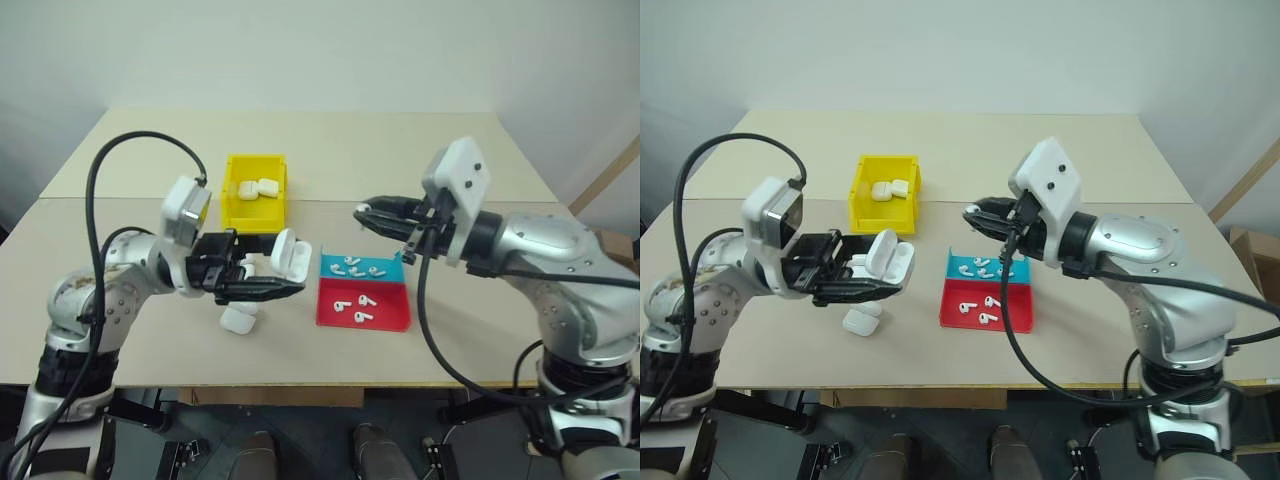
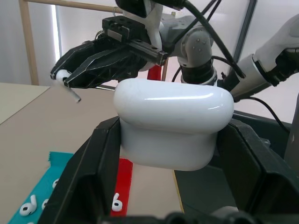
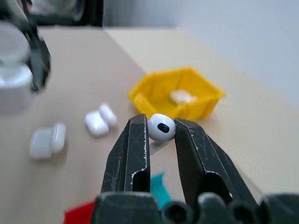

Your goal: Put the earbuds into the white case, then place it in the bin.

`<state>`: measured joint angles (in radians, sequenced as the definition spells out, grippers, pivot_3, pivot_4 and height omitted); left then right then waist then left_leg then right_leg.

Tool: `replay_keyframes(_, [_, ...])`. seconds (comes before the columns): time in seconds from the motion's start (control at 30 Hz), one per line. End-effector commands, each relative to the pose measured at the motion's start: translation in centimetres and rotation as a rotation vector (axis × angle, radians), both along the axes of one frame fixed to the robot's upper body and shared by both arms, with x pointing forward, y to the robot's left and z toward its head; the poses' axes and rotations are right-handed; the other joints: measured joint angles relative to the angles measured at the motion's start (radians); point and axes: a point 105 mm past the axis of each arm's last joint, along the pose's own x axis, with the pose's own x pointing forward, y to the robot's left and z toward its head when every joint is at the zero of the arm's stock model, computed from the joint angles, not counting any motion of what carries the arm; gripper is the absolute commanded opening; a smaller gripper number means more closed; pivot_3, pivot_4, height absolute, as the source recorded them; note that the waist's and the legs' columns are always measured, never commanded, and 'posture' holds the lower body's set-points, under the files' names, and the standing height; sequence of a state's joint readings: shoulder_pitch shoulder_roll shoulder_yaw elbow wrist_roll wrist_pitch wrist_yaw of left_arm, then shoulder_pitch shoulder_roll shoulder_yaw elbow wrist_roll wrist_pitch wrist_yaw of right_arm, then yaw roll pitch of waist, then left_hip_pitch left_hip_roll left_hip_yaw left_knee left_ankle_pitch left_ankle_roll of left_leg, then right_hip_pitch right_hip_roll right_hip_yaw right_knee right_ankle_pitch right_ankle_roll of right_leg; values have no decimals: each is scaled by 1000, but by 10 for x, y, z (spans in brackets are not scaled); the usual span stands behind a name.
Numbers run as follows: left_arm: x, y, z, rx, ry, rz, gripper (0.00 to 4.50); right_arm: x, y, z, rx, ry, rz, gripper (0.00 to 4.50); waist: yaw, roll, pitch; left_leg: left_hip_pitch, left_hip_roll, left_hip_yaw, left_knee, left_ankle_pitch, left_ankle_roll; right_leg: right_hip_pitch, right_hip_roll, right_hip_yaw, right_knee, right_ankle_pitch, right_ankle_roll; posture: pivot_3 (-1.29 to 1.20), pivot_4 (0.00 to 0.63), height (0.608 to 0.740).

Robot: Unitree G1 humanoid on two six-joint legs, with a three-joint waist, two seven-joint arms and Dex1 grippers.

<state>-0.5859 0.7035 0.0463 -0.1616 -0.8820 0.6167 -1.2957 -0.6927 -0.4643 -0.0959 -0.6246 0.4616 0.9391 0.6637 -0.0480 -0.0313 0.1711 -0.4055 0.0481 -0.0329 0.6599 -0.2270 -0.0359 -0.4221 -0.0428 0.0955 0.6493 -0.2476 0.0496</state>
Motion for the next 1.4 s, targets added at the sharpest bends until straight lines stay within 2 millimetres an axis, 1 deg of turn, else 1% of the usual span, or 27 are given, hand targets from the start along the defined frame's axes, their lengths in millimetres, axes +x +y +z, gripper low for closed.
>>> replay_keyframes(0.03, [8, -2, 6, 5, -24, -11, 2803, -15, 10, 29, 110, -136, 58, 613, 1, 0, 0, 0, 0, 0, 0, 0, 0, 0, 0, 0, 0, 0, 0, 0, 150, 740])
replay_keyframes(0.13, [10, -4, 7, 5, -26, -22, 2803, -20, 17, 32, 133, -158, 105, 613, 3, 0, 0, -1, 0, 0, 0, 0, 0, 0, 0, 0, -1, 0, 0, 0, 150, 740])
replay_keyframes(0.23, [11, -4, 7, 2, -29, -22, 2803, -24, 20, 34, 150, -162, 140, 613, 3, 0, 0, -1, 0, 0, 0, 0, 0, 0, 0, 0, 0, 0, 0, 0, 150, 740])
replay_keyframes(0.4, [12, -4, 11, -17, -51, -30, 2803, -34, 29, 21, 84, -158, 220, 613, 3, 0, 0, 0, 0, 0, 0, 0, 0, 0, 0, 0, 0, 0, 0, 0, 150, 740])
replay_keyframes(0.5, [11, -5, 15, -45, -55, -43, 2803, -32, 35, 14, 52, -167, 222, 613, 2, 0, 0, 0, 0, 0, 0, 0, 0, 0, 0, 0, 0, 0, 0, 0, 150, 740])
replay_keyframes(0.7, [11, -7, 17, -51, -61, -50, 2803, -32, 40, 11, 39, -176, 240, 613, 3, 0, 0, 0, 0, 0, 0, 0, 0, 0, 0, 0, 0, 0, 0, 0, 150, 740])
replay_keyframes(0.8, [11, -7, 19, -56, -68, -54, 2803, -31, 41, 4, 14, -172, 243, 613, 3, 0, 0, -1, 0, 0, 0, 0, 0, 0, 0, 0, 0, 0, 0, 0, 150, 740])
replay_keyframes(1.07, [11, -8, 22, -67, -71, -59, 2803, -23, 40, -5, -12, -172, 207, 613, 3, 0, 0, 0, 0, 0, 0, 0, 0, 0, 0, 0, 0, 0, 0, 0, 150, 740])
replay_keyframes(1.4, [11, -8, 23, -71, -70, -57, 2803, -23, 39, -12, -61, -197, 213, 613, 3, 0, 0, 0, 0, 0, 0, 0, 0, 0, 0, 0, 0, 0, 0, 0, 150, 740])
